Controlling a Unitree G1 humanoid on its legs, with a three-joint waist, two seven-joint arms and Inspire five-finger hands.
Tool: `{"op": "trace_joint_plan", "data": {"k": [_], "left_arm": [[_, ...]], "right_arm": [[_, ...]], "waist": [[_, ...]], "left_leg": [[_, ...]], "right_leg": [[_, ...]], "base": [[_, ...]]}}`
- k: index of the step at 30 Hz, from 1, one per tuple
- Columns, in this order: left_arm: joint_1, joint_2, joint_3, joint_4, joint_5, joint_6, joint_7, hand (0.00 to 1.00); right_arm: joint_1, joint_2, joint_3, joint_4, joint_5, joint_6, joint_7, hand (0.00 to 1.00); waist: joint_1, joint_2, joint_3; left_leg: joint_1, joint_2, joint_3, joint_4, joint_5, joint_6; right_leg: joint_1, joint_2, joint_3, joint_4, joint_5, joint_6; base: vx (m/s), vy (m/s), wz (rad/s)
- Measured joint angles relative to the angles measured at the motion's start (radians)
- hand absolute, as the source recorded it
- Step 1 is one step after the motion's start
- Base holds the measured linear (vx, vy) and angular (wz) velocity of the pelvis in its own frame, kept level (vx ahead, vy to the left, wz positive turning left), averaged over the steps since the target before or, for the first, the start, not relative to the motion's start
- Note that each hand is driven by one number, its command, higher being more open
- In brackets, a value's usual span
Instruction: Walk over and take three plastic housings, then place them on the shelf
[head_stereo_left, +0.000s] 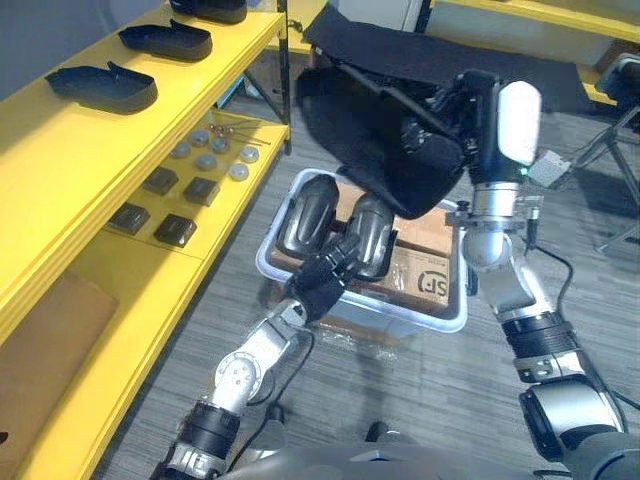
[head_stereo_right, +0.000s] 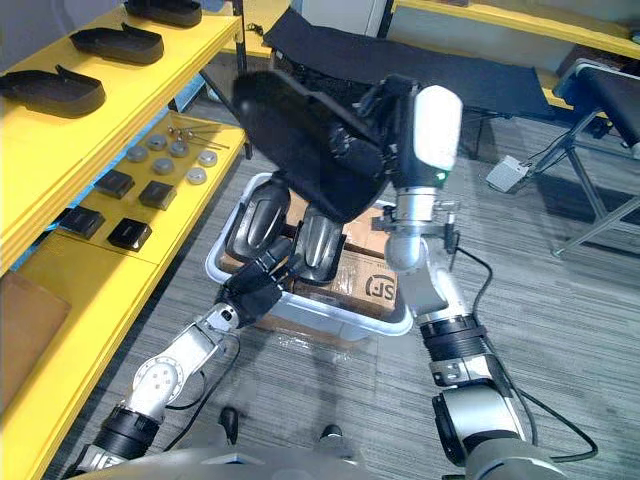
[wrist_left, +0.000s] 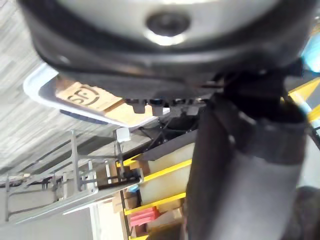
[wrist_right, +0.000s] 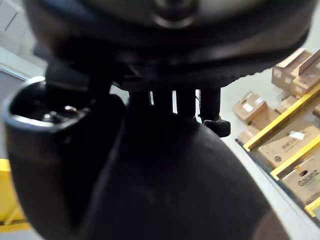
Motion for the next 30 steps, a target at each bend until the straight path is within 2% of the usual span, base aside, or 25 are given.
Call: {"op": "trace_joint_plan", "data": {"k": [2, 7, 13, 18, 19, 24, 30], "left_arm": [[-0.010, -0.001, -0.003, 0.002, -0.027, -0.005, -0.001, 1.00], [-0.032, -0.002, -0.032, 0.021, -0.033, -0.065, -0.019, 1.00], [-0.040, -0.025, -0.047, 0.017, -0.118, -0.131, -0.060, 1.00], [-0.040, -0.023, -0.040, 0.017, -0.184, -0.168, -0.057, 1.00], [-0.040, -0.024, -0.039, 0.017, -0.188, -0.172, -0.053, 0.00], [-0.039, -0.026, -0.031, 0.017, -0.192, -0.189, -0.036, 0.00], [-0.034, -0.029, -0.036, 0.019, -0.173, -0.168, -0.010, 0.00]], "right_arm": [[0.002, 0.009, 0.029, 0.000, 0.001, -0.031, 0.000, 0.00], [0.042, 0.071, 0.080, 0.000, 0.007, -0.084, 0.008, 0.00], [0.134, 0.126, 0.145, 0.000, 0.014, -0.090, 0.028, 0.00], [0.158, 0.167, 0.147, 0.000, 0.032, -0.093, 0.024, 0.00], [0.164, 0.171, 0.154, 0.000, 0.056, -0.097, 0.022, 0.00], [0.210, 0.196, 0.174, 0.000, 0.068, -0.104, -0.003, 0.00], [0.240, 0.202, 0.200, -0.001, 0.093, -0.123, -0.026, 0.00]], "waist": [[0.000, 0.009, -0.008], [-0.002, 0.021, -0.022], [-0.002, 0.026, -0.030], [-0.011, 0.027, -0.034], [-0.015, 0.027, -0.043], [-0.024, 0.027, -0.063], [-0.025, 0.026, -0.065]], "left_leg": [[0.002, -0.003, 0.003, -0.020, 0.013, 0.002], [0.014, -0.007, 0.005, -0.053, 0.037, 0.003], [0.027, -0.010, 0.004, -0.085, 0.054, 0.005], [0.028, -0.017, 0.003, -0.091, 0.058, 0.005], [0.027, -0.019, 0.003, -0.095, 0.058, 0.006], [0.029, -0.021, 0.002, -0.099, 0.058, 0.006], [0.032, -0.013, 0.002, -0.098, 0.057, 0.005]], "right_leg": [[-0.008, -0.001, 0.002, -0.002, 0.002, -0.003], [-0.008, -0.002, 0.001, -0.012, 0.005, -0.007], [-0.009, -0.001, -0.002, -0.014, 0.005, -0.007], [-0.008, -0.001, -0.002, -0.024, 0.008, -0.007], [-0.007, -0.001, -0.002, -0.030, 0.009, -0.005], [-0.007, -0.002, -0.002, -0.031, 0.011, -0.004], [-0.003, -0.001, 0.002, -0.035, 0.010, -0.004]], "base": [[-0.10, 0.007, -0.04], [-0.06, -0.002, -0.01], [0.00, 0.000, 0.00], [0.00, 0.000, 0.00], [0.00, 0.000, 0.00], [0.02, 0.004, 0.01], [-0.01, -0.004, -0.02]]}}
